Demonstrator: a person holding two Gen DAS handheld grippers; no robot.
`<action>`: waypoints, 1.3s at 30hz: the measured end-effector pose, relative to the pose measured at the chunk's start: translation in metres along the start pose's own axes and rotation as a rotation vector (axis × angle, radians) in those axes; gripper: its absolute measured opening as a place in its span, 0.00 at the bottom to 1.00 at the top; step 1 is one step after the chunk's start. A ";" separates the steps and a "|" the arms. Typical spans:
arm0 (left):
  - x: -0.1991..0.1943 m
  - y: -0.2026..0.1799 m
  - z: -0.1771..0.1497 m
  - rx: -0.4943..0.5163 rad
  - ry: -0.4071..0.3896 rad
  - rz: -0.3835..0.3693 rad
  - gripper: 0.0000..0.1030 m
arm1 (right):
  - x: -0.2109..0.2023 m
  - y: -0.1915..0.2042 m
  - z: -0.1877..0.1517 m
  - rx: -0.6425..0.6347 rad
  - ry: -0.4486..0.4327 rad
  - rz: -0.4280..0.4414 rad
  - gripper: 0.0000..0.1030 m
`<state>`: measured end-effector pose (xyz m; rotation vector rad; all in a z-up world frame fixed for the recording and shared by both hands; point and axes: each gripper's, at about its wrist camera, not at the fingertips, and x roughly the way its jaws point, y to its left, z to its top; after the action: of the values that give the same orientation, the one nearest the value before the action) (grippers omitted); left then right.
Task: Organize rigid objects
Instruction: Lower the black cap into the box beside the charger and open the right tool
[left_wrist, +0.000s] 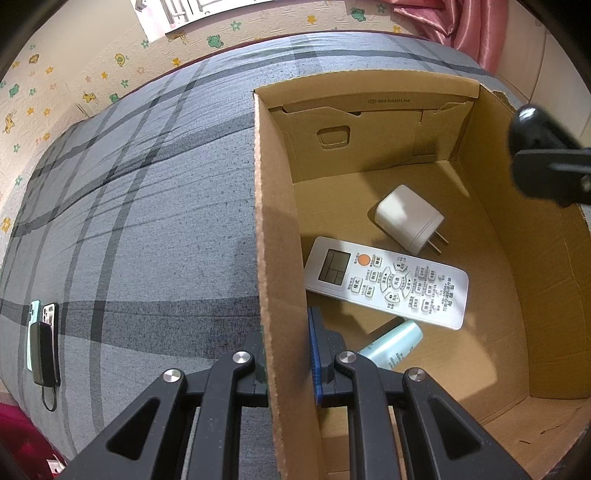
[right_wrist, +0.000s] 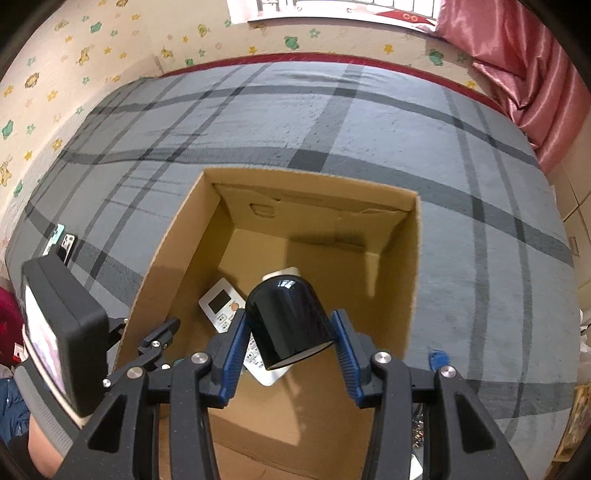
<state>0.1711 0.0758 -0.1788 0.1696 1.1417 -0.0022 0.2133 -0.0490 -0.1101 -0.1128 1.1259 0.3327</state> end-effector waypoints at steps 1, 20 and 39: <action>0.000 0.001 0.000 -0.003 0.000 -0.002 0.15 | 0.003 0.001 0.000 -0.001 0.004 0.002 0.47; 0.001 0.001 0.000 0.001 -0.003 -0.003 0.15 | 0.072 0.014 -0.004 -0.020 0.132 0.027 0.47; 0.000 -0.001 0.000 0.003 -0.002 0.003 0.15 | 0.074 0.013 -0.005 -0.007 0.123 0.018 0.52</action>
<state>0.1711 0.0752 -0.1789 0.1744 1.1396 -0.0013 0.2337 -0.0224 -0.1777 -0.1305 1.2479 0.3491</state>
